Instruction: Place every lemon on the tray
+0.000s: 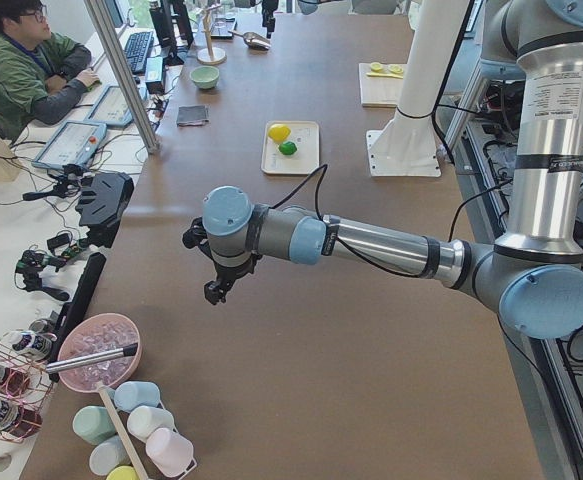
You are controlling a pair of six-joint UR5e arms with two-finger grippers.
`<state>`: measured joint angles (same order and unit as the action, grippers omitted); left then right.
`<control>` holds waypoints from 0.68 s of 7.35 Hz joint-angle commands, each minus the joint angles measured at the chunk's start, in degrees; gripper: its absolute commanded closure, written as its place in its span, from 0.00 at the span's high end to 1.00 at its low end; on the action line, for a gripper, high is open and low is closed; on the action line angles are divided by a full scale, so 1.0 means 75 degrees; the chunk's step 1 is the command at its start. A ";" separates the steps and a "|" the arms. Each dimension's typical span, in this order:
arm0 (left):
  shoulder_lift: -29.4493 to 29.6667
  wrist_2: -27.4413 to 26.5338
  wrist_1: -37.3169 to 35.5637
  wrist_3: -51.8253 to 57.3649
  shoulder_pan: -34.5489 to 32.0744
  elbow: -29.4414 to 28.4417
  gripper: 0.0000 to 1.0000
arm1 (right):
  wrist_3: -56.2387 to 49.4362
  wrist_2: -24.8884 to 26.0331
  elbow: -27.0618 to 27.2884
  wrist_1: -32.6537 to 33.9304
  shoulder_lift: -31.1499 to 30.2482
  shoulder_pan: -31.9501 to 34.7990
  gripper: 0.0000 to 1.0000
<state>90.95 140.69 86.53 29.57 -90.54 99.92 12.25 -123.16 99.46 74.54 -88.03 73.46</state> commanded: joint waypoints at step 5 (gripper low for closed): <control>-0.0690 0.0004 0.0604 0.0158 -0.0514 -0.1193 0.99 | -0.1493 -0.0254 -0.0205 -0.0539 -0.1938 0.1805 1.00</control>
<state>86.53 140.92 89.93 30.89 -94.08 92.08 0.98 -125.25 98.66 71.98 -100.98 85.95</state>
